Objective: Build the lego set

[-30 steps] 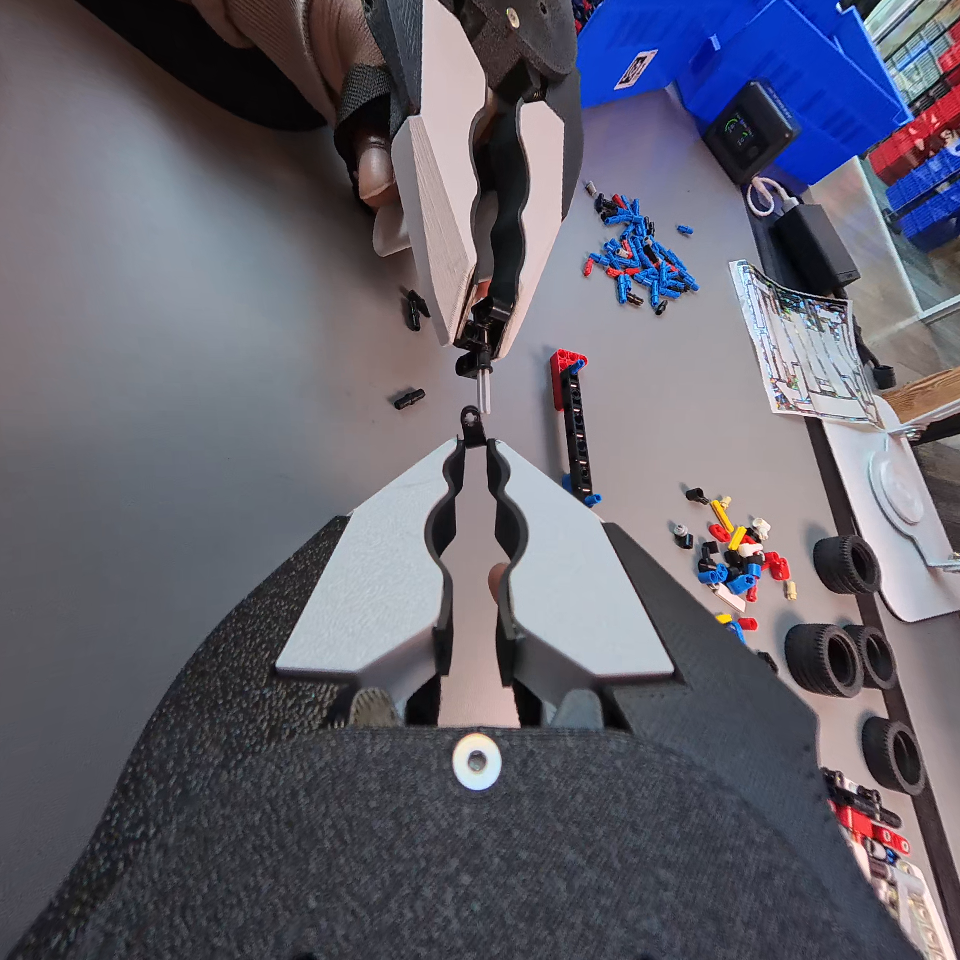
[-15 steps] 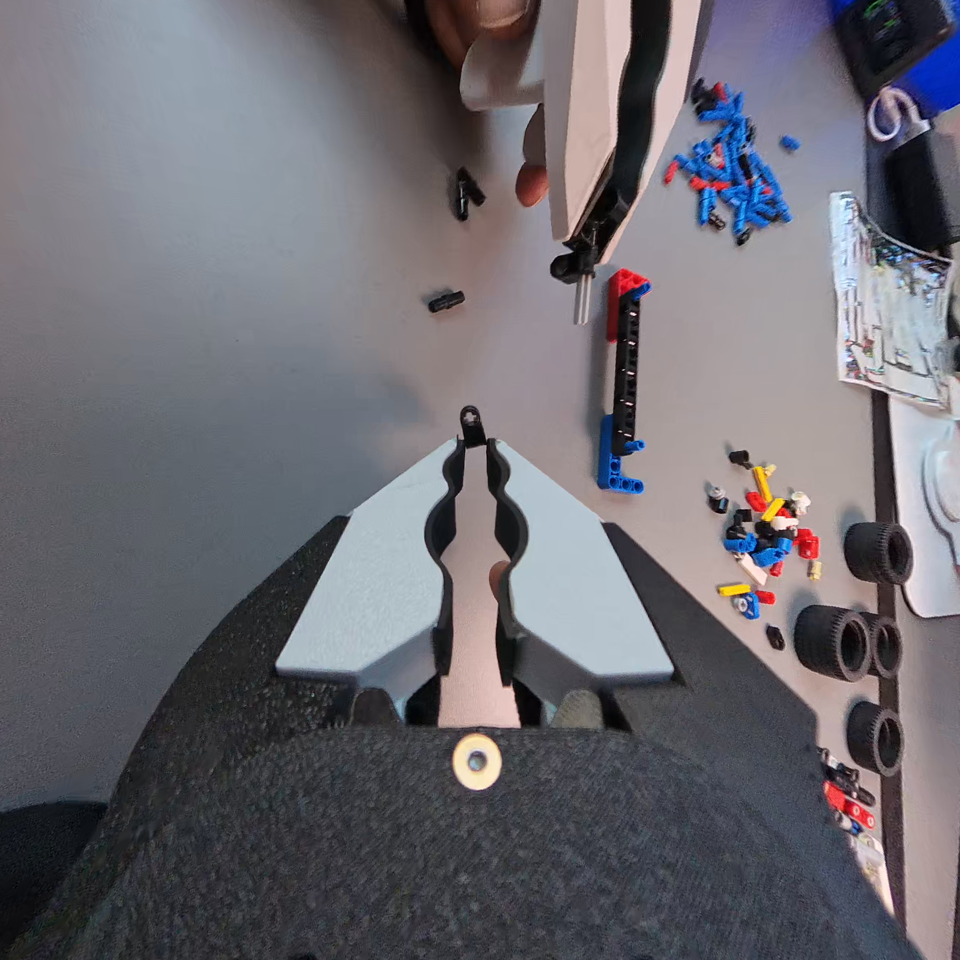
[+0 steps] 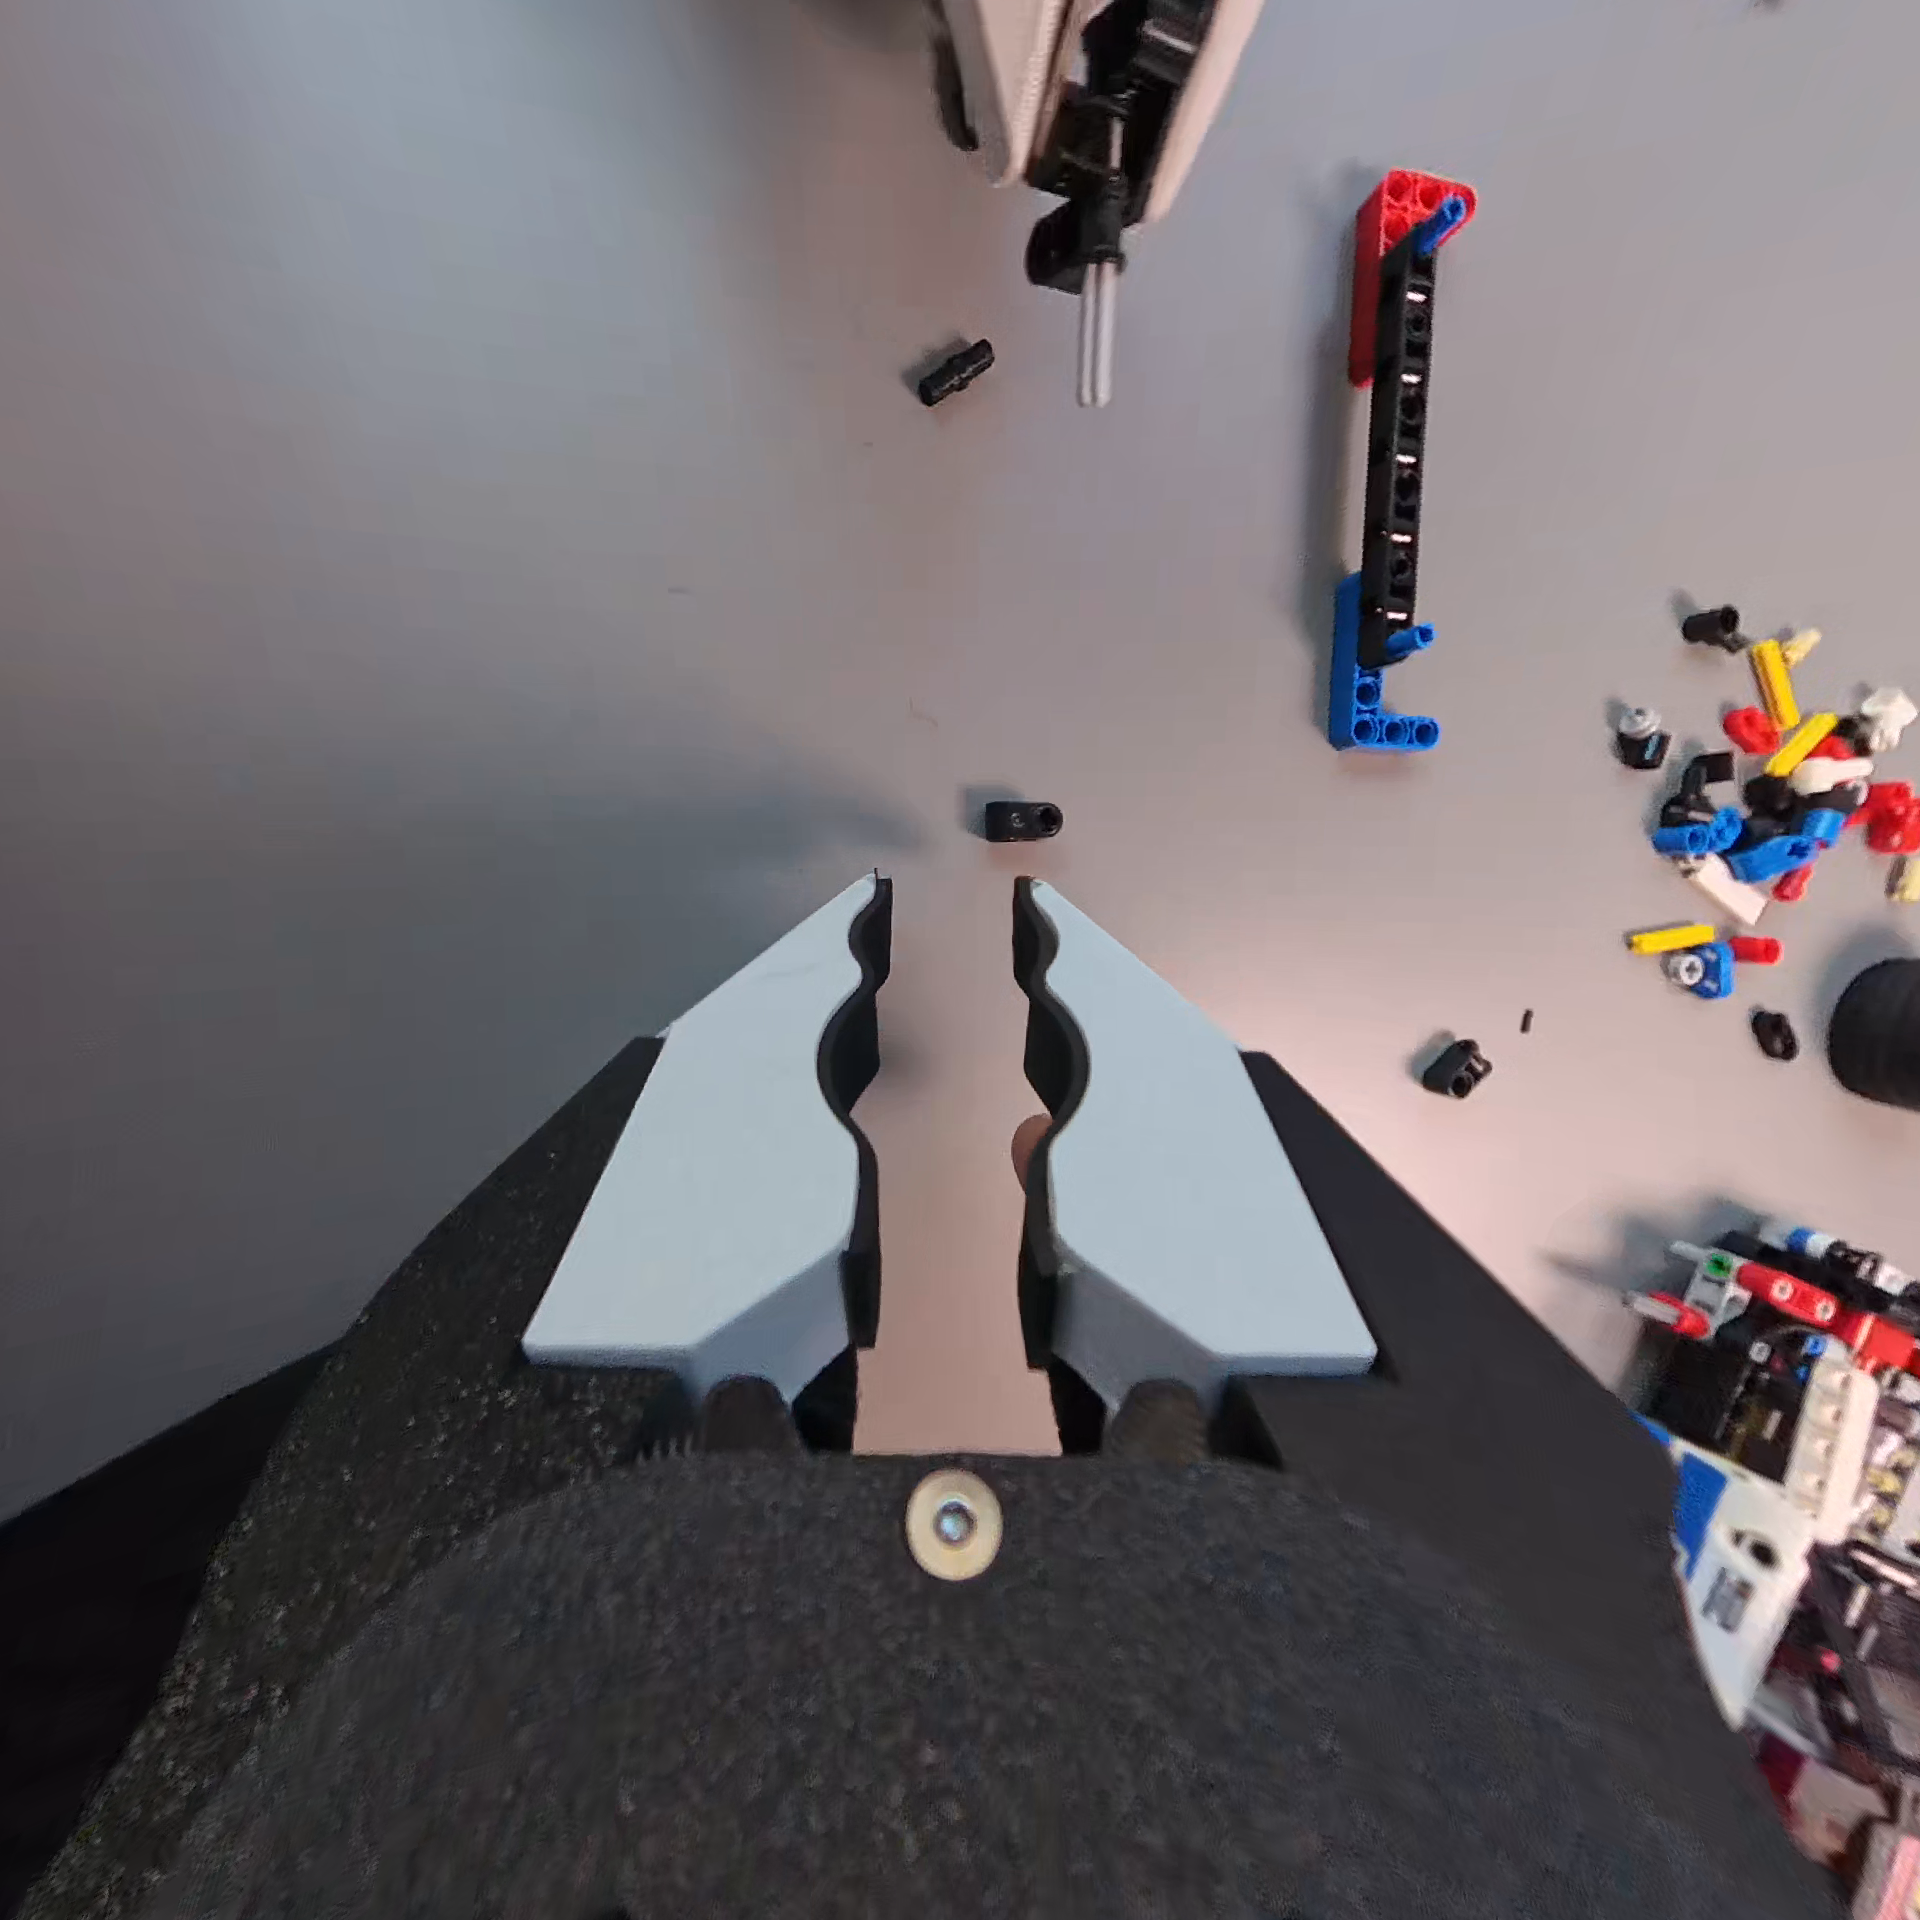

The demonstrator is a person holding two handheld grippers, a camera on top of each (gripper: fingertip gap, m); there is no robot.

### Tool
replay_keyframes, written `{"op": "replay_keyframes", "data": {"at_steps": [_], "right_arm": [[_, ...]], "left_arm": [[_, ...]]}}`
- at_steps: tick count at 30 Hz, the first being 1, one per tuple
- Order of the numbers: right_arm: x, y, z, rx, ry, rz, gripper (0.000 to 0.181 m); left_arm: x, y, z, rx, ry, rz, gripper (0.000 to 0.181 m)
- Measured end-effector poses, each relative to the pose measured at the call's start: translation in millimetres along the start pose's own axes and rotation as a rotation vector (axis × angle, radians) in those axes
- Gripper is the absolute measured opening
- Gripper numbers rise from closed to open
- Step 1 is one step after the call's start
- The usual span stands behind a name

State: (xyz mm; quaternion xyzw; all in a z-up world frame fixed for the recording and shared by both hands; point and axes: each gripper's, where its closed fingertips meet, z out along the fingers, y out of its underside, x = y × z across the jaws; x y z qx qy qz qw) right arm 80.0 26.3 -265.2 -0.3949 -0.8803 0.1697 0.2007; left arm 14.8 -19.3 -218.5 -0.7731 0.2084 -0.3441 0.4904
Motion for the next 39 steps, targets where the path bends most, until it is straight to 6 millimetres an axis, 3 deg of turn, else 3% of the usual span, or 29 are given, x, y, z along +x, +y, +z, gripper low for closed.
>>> {"op": "replay_keyframes", "data": {"at_steps": [4, 7, 11, 22, 25, 36, 39], "right_arm": [[7.4, 5.3, 2.9, -0.008, 0.016, 0.17, 0.02], [8.5, -2.9, 8.7, 0.078, -0.013, 0.17, 0.023], [8.2, -13.2, 10.7, 0.106, -0.021, -0.012, 0.027], [5.4, -0.6, 20.0, -0.154, -0.295, -0.43, 0.027], [1.1, 3.7, 18.4, -0.183, -0.343, -0.418, 0.017], [0.0, 0.5, 18.5, -0.155, -0.261, -0.314, 0.02], [-1.2, -1.4, 20.7, -0.172, -0.288, -0.25, 0.005]], "left_arm": [[5.6, 2.3, 2.4, -0.017, 0.009, 0.022, 0.014], [6.9, 4.4, 3.7, -0.03, 0.007, 0.034, 0.014], [3.8, 7.1, 4.0, -0.041, -0.004, 0.032, 0.014], [-6.1, 10.3, 3.0, -0.051, -0.03, 0.012, 0.014], [-6.9, 8.7, 1.2, -0.045, -0.03, 0.007, 0.014], [4.3, 12.4, 6.7, -0.066, 0.007, 0.034, 0.014], [3.8, 11.9, 6.3, -0.063, 0.002, 0.039, 0.014]]}}
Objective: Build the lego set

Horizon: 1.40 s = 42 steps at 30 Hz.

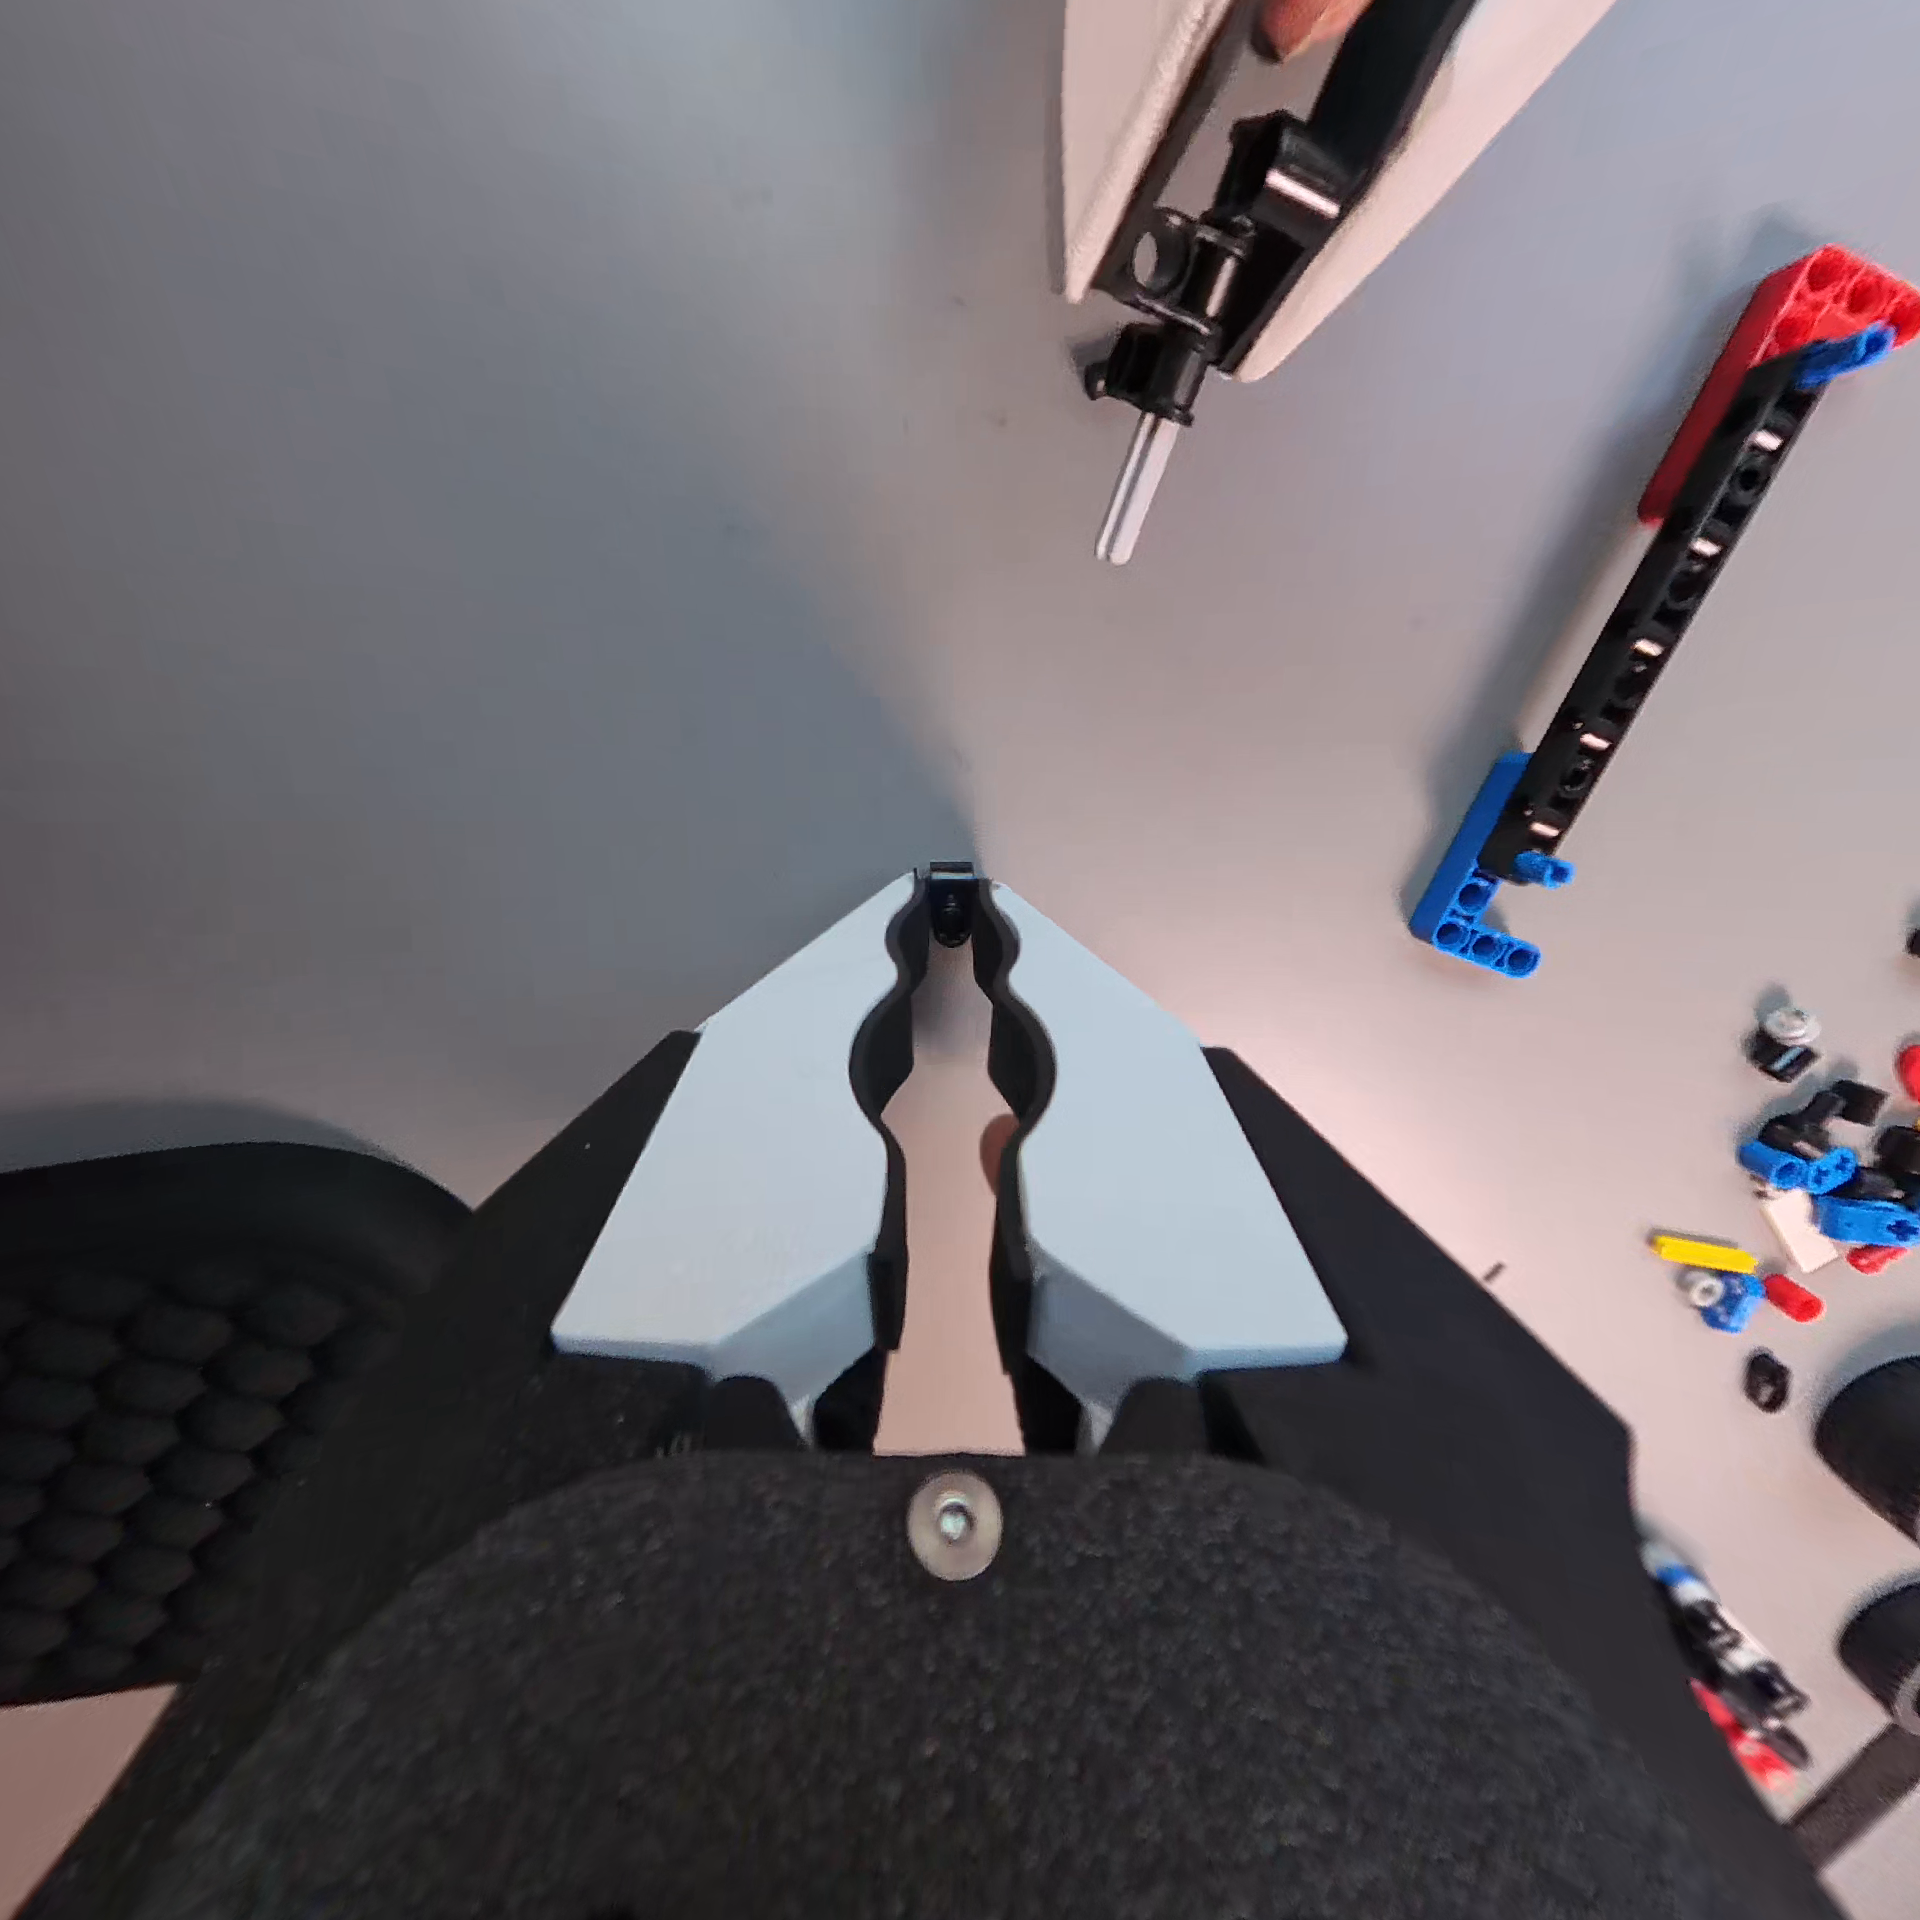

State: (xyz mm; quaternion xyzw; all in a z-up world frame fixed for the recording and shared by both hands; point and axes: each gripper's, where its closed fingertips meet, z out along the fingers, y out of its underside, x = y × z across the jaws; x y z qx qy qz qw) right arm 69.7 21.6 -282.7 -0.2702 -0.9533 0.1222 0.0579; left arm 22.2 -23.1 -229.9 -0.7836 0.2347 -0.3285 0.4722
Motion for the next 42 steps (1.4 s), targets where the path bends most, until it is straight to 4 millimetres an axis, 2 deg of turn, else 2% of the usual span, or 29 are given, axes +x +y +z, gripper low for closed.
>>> {"op": "replay_keyframes", "data": {"at_steps": [2, 4, 7, 9, 11, 14, 22, 34, 42], "right_arm": [[0.1, 1.1, -0.9, 0.008, -0.009, 0.082, 0.006], [4.4, -22.3, -11.1, 0.27, 0.011, 0.215, 0.005], [18.2, -57.9, -60.3, 0.821, 0.015, 0.48, 0.006], [24.0, -67.0, -94.9, 1.142, 0.037, 0.573, 0.005], [28.0, -66.8, -115.2, 1.353, 0.061, 0.642, 0.005], [27.1, -69.9, -127.9, 1.52, 0.028, 0.667, 0.005], [36.1, -84.5, -127.0, 1.596, -0.027, 0.693, 0.005], [36.3, -83.6, -119.1, 1.59, -0.071, 0.706, 0.005], [39.0, -86.0, -119.5, 1.624, -0.011, 0.737, 0.005]], "left_arm": [[-1.0, -2.4, -1.7, 0.014, -0.004, -0.004, 0.014], [-0.6, -9.2, -5.4, 0.054, 0.001, -0.016, 0.014], [3.0, -26.5, -13.6, 0.154, 0.032, -0.045, 0.014], [6.5, -38.6, -19.2, 0.232, 0.059, -0.067, 0.014], [9.9, -49.2, -24.0, 0.303, 0.081, -0.092, 0.014], [12.6, -59.2, -28.3, 0.374, 0.087, -0.109, 0.014], [20.1, -75.4, -35.1, 0.477, 0.127, -0.149, 0.014], [17.8, -70.8, -30.1, 0.441, 0.119, -0.172, 0.014], [17.0, -72.9, -31.2, 0.448, 0.085, -0.179, 0.014]]}}
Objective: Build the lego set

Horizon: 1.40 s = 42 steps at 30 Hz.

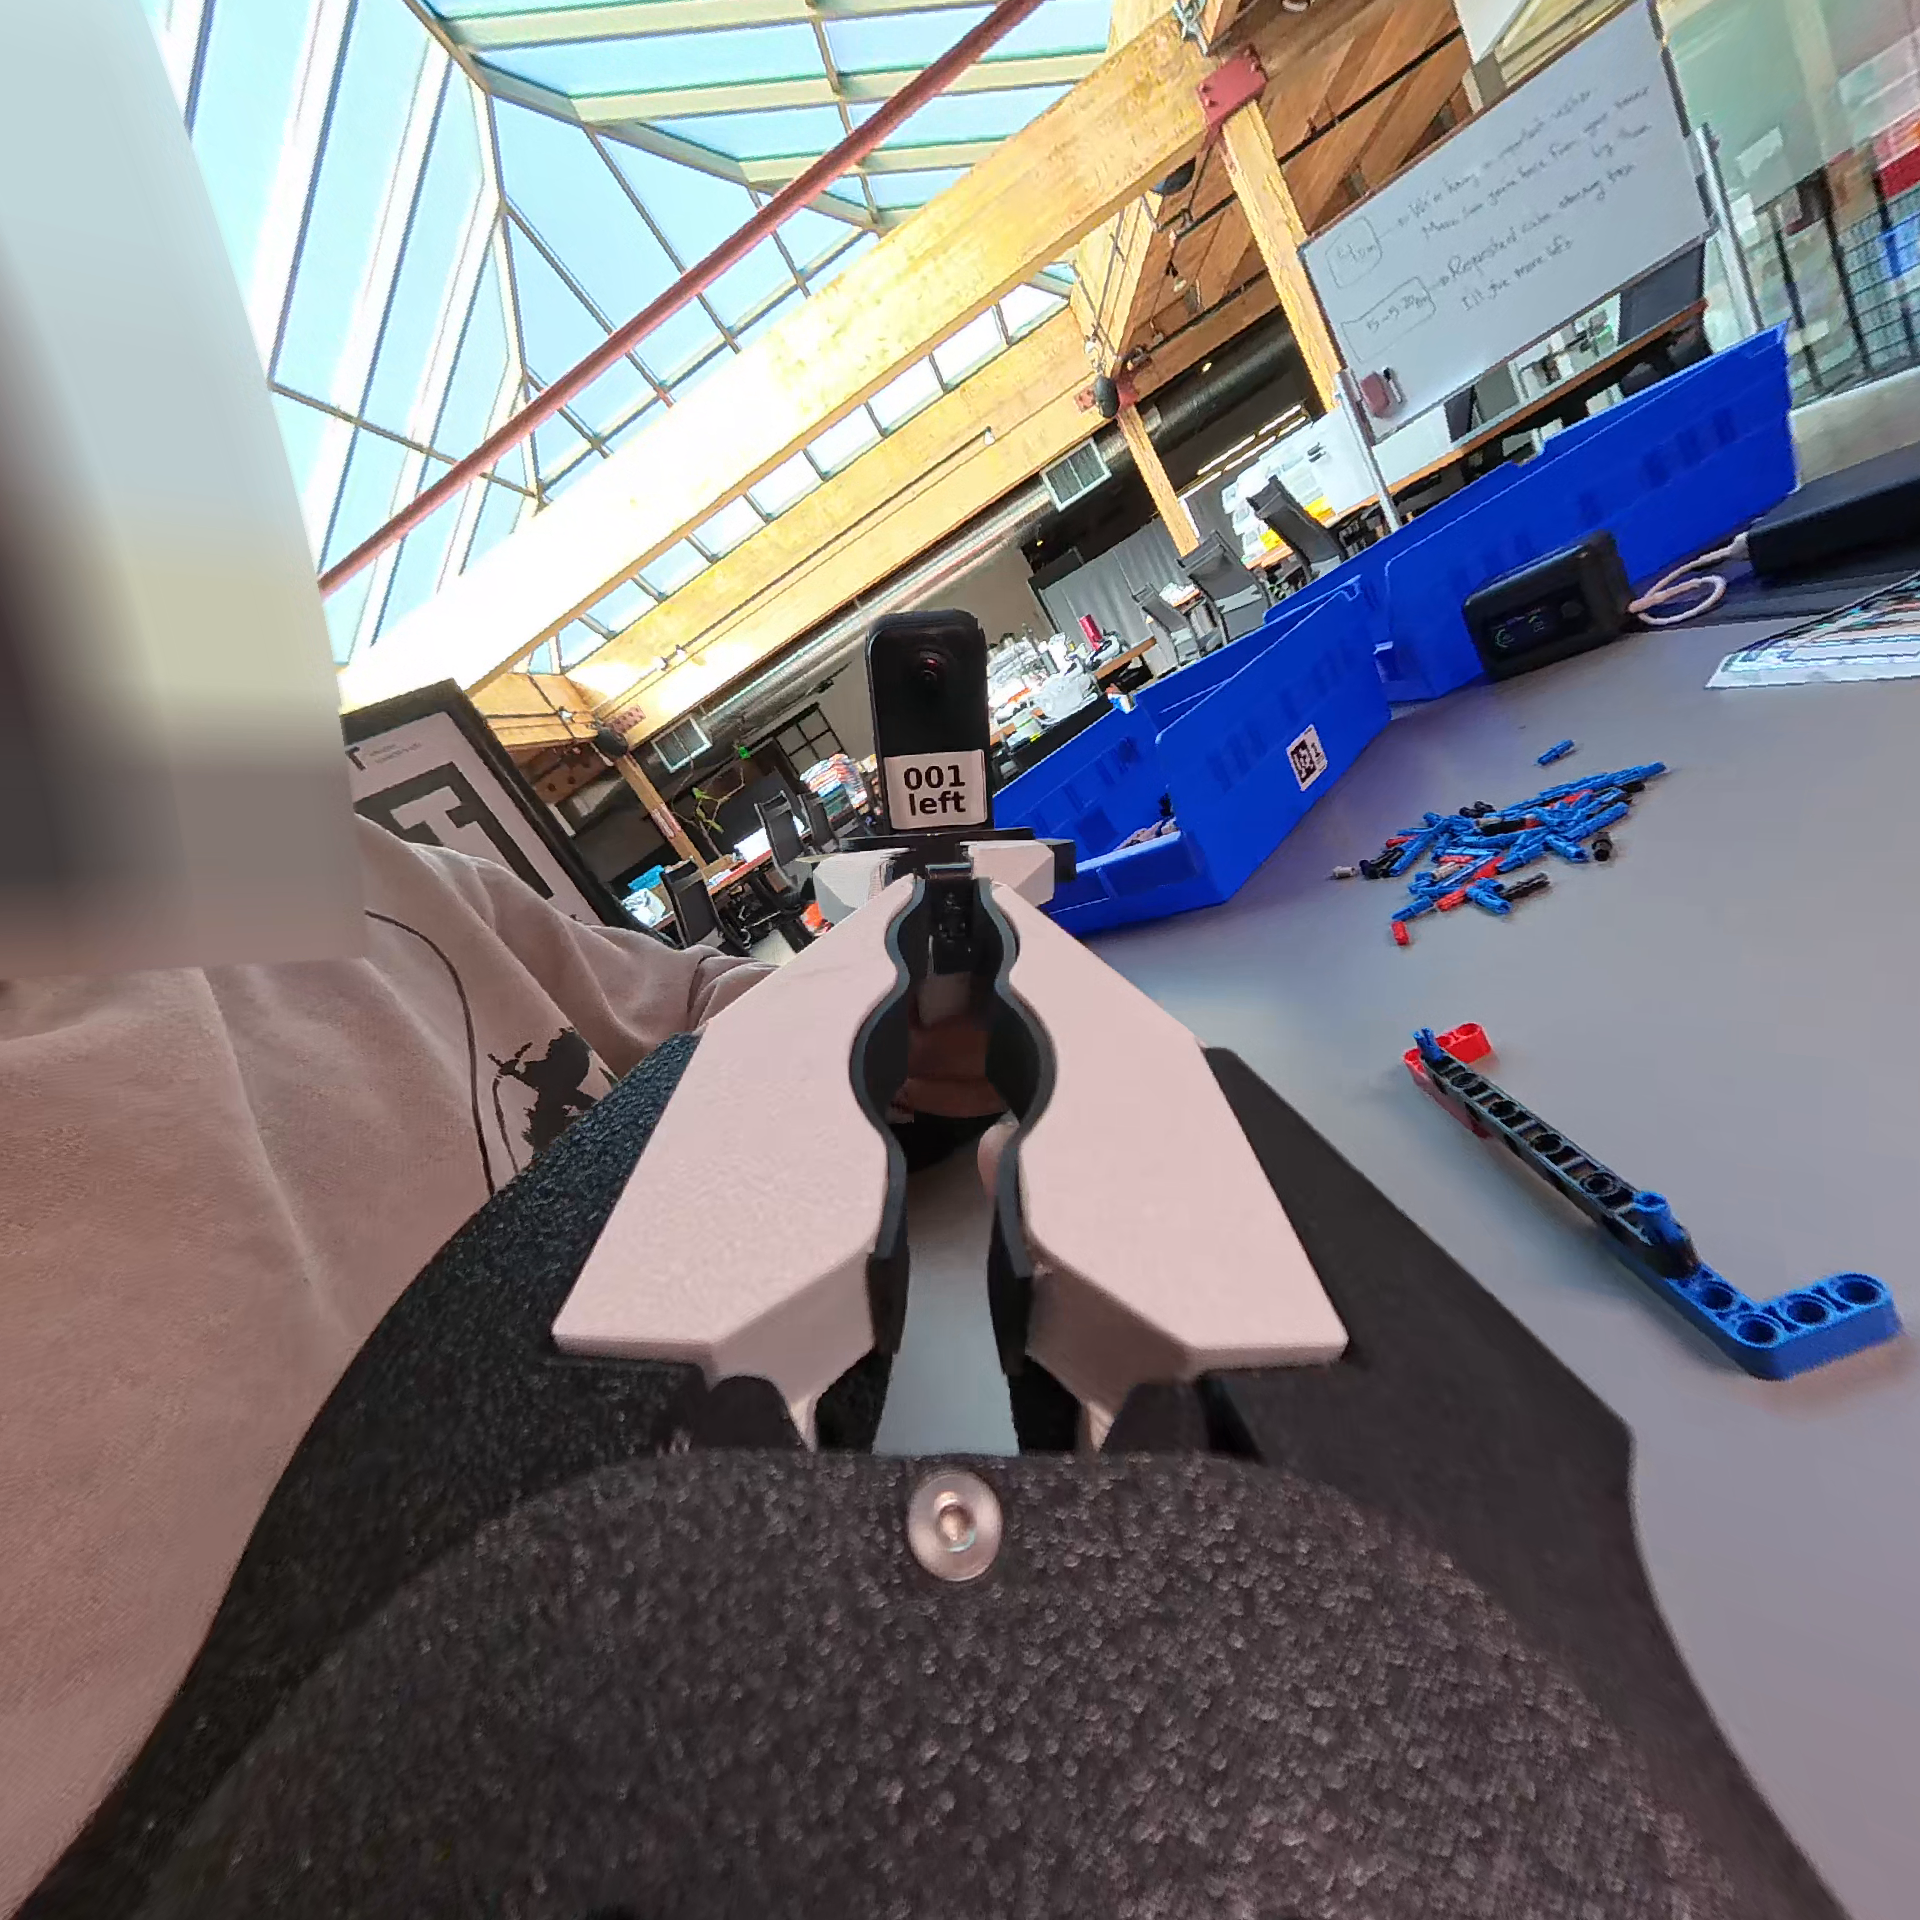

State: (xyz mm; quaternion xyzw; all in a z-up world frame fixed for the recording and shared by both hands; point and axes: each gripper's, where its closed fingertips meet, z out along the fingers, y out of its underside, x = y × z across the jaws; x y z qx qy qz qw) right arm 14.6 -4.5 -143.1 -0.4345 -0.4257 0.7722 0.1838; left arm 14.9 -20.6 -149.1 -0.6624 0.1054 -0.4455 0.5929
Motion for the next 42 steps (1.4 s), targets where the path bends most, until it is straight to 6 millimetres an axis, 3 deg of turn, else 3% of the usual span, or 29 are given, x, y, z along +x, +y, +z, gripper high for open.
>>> {"op": "replay_keyframes", "data": {"at_steps": [10, 17, 20, 26, 42], "right_arm": [[-7.1, -5.3, 3.8, 0.054, 0.01, -0.037, 0.005], [-16.9, -10.3, 3.0, 0.072, -0.047, -0.052, 0.005], [-19.7, -17.2, -0.1, 0.104, -0.068, -0.039, 0.005], [-19.0, -19.1, -4.8, 0.105, -0.066, -0.045, 0.005], [-16.3, -9.7, -4.0, 0.022, -0.043, -0.101, 0.005]], "left_arm": [[6.5, -6.8, -1.0, 0.039, 0.055, -0.035, 0.014], [15.6, -11.5, 1.0, 0.032, 0.04, 0.132, 0.015], [17.4, -12.8, -0.9, 0.025, 0.035, 0.181, 0.025], [11.9, -17.8, -8.3, 0.029, 0.021, 0.178, 0.001], [7.5, -8.5, -10.5, -0.053, 0.041, 0.098, 0.0]]}}
